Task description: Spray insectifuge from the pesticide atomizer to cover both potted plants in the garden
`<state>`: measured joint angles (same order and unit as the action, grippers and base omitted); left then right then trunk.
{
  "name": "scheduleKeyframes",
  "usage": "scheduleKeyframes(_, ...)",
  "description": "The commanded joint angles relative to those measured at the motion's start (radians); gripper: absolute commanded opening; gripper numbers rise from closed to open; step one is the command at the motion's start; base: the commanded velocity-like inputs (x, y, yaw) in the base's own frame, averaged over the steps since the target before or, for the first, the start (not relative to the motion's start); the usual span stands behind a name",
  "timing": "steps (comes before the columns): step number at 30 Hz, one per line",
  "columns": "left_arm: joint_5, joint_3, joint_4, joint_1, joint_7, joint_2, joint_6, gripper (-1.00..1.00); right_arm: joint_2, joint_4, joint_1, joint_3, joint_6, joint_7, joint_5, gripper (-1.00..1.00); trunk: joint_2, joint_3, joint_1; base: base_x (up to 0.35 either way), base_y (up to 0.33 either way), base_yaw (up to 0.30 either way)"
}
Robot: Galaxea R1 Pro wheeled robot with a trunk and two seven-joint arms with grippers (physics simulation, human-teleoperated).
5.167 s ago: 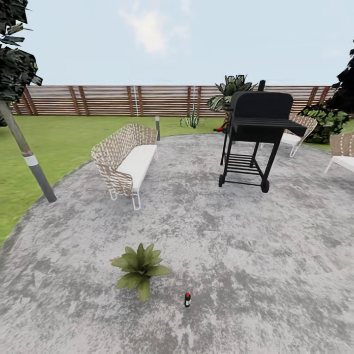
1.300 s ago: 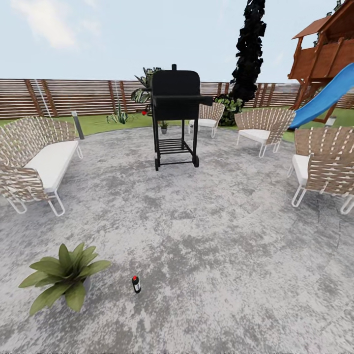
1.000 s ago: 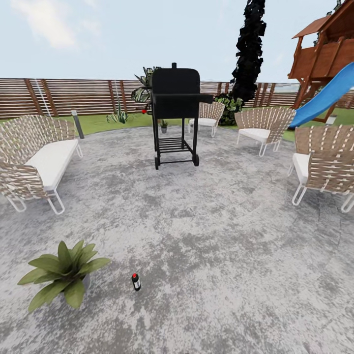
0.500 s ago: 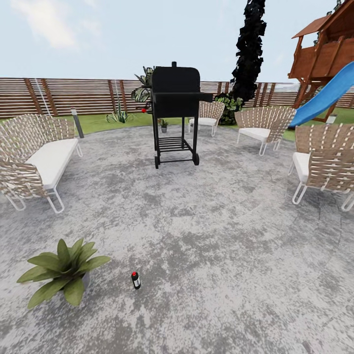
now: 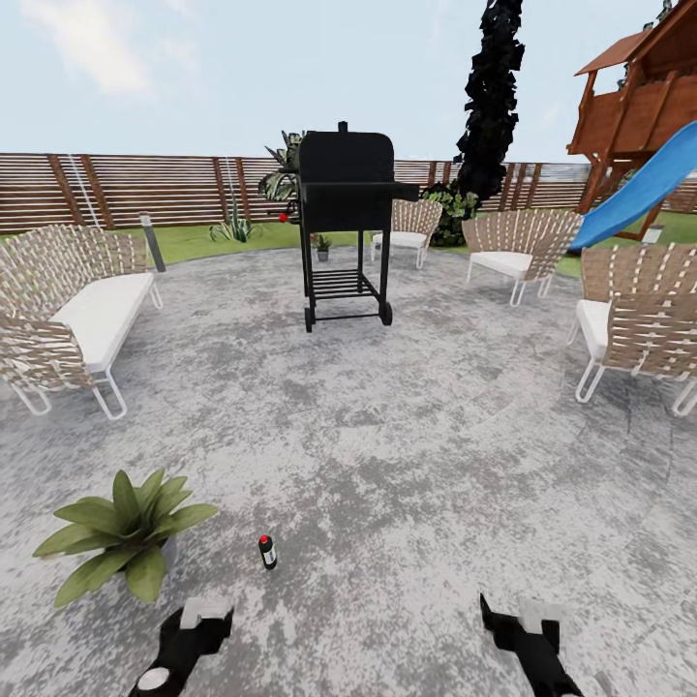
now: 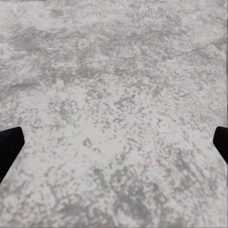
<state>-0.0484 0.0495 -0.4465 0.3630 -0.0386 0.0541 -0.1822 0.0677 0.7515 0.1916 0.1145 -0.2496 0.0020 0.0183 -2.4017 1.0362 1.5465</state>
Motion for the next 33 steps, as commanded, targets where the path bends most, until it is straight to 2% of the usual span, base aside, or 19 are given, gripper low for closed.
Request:
scheduleKeyframes(1,-0.007,-0.008,0.005,0.023,-0.002,-0.004,0.009,1.00,0.001,0.002,0.032,0.001,0.013,0.000,0.013,1.00,0.000,0.001,0.000,0.000,0.000,0.000)
scheduleKeyframes(2,-0.008,-0.014,0.007,0.043,-0.002,-0.010,0.022,1.00,0.002,0.003,0.058,0.001,0.032,0.000,0.024,1.00,0.000,0.001,0.000,0.000,0.000,0.000)
scheduleKeyframes(3,-0.011,-0.022,0.011,0.094,-0.001,-0.021,0.059,1.00,0.004,0.005,0.115,0.001,0.094,0.000,0.039,1.00,0.000,0.001,0.000,0.000,0.000,0.000)
scheduleKeyframes(6,-0.012,-0.026,0.012,0.125,-0.002,-0.023,0.072,1.00,0.005,0.005,0.141,-0.001,0.124,0.003,0.044,1.00,0.000,0.001,0.000,0.000,0.000,0.000)
scheduleKeyframes(8,-0.012,-0.028,0.012,0.128,-0.003,-0.021,0.069,1.00,0.006,-0.009,0.146,-0.002,0.130,0.005,0.044,1.00,0.000,0.001,0.000,0.000,0.000,0.000)
scheduleKeyframes(15,-0.011,-0.027,0.012,0.122,-0.002,-0.020,0.066,1.00,0.006,-0.145,0.150,-0.003,0.127,0.005,0.044,1.00,0.000,0.001,0.000,0.011,0.007,0.000)
scheduleKeyframes(22,-0.008,-0.026,0.013,0.122,-0.002,-0.018,0.066,1.00,0.006,-0.153,0.150,-0.003,0.126,0.003,0.044,1.00,0.000,0.001,0.000,0.103,0.101,-0.003)
scheduleKeyframes(33,-0.009,-0.025,0.013,0.122,-0.003,-0.020,0.065,1.00,0.003,-0.155,0.150,-0.007,0.125,0.004,0.043,1.00,0.000,0.001,0.000,0.019,0.020,-0.106)
